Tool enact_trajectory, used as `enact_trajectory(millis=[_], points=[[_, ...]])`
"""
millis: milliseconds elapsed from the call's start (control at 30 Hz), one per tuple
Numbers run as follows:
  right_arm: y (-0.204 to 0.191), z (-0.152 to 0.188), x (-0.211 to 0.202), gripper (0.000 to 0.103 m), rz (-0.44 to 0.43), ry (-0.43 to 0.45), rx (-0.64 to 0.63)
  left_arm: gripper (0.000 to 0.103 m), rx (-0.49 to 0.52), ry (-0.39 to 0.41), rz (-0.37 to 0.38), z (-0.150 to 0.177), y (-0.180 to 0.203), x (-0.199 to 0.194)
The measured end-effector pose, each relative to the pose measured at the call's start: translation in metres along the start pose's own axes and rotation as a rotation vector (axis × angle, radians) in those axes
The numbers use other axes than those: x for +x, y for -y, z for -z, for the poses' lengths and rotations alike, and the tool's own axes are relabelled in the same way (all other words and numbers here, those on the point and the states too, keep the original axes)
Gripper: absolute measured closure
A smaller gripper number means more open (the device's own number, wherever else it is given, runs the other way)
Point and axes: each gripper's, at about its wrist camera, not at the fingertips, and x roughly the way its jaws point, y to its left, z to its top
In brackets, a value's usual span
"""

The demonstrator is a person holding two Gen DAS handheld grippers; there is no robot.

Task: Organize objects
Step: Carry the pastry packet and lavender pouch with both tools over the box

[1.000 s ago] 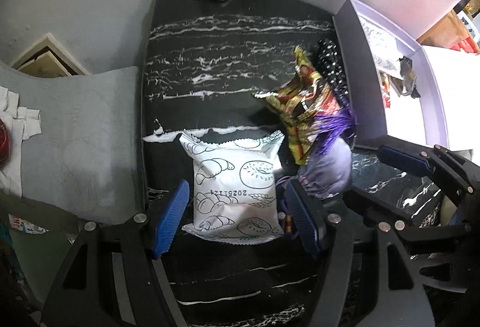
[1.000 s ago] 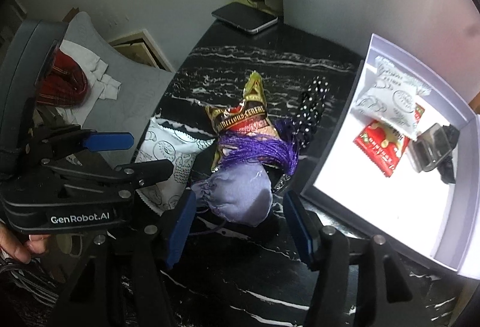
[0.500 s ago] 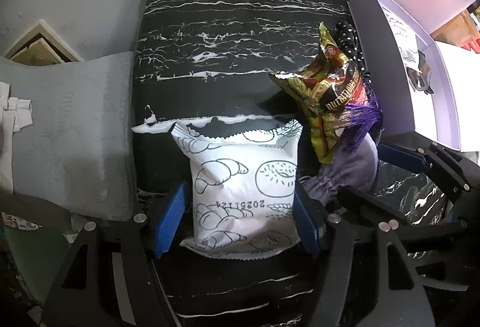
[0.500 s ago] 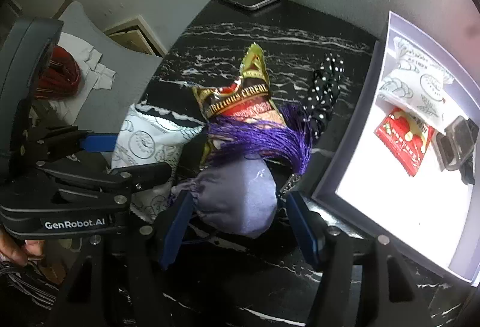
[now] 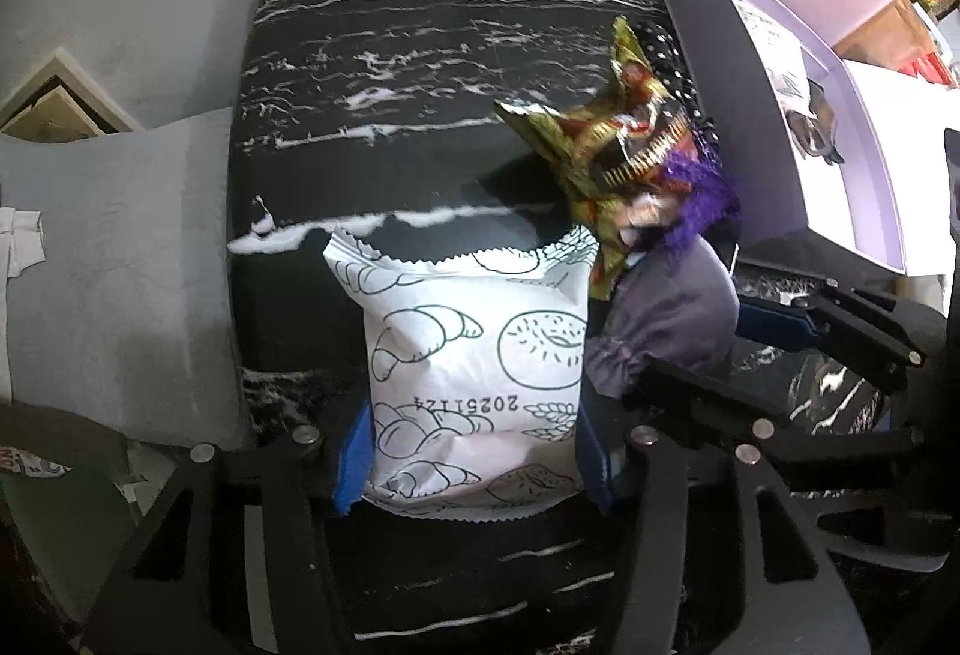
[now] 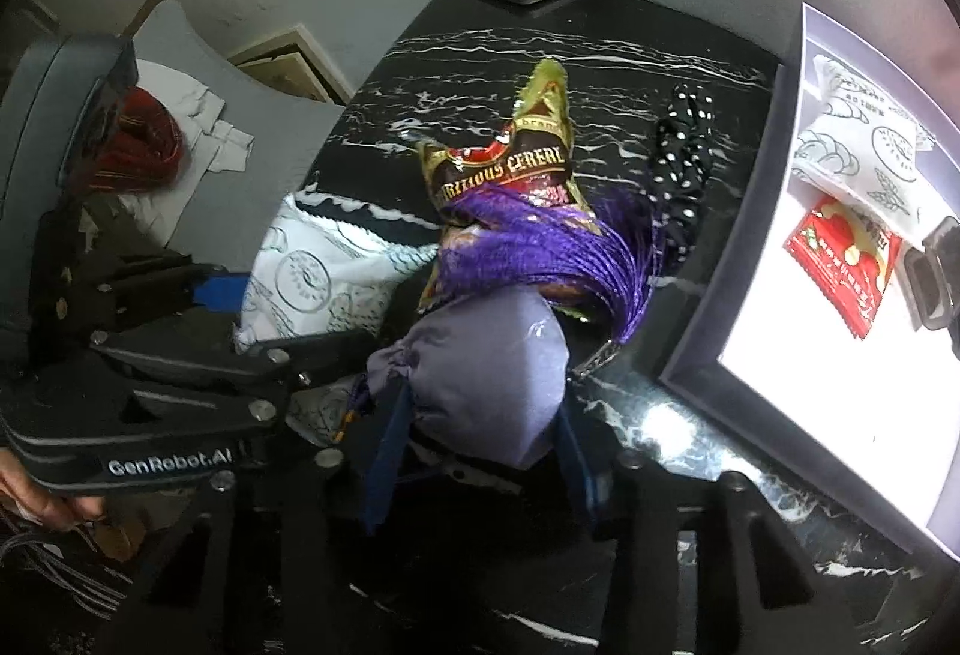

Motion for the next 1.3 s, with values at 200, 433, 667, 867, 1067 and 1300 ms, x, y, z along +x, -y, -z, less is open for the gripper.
enact_trajectory(millis=[200,433,667,867,1067,1300], points=[[-0.003,0.01,-0.012,0.058,0.001,0.017,0.006,0.05,0.006,-0.001,-0.008,0.01,0.005,-0.007],[-0.007,0.027,-0.024,0.058,0.005,0.029,0.008,0.05,0.004,-0.001,-0.004,0.023,0.009,-0.013],[-0.01,0.048,-0.033,0.058,0.017,0.031,0.018,0.05,0.014,-0.005,-0.002,0.038,0.016,-0.017],[-0.012,0.069,-0.037,0.058,0.028,0.03,0.03,0.05,0.019,-0.02,0.003,0.055,0.02,-0.015],[-0.009,0.093,-0.043,0.058,0.041,0.032,0.059,0.05,0.043,-0.031,0.011,0.088,0.036,-0.016],[0.0,0.117,-0.052,0.058,0.059,0.04,0.109,0.05,0.096,-0.048,0.013,0.104,0.055,-0.014]])
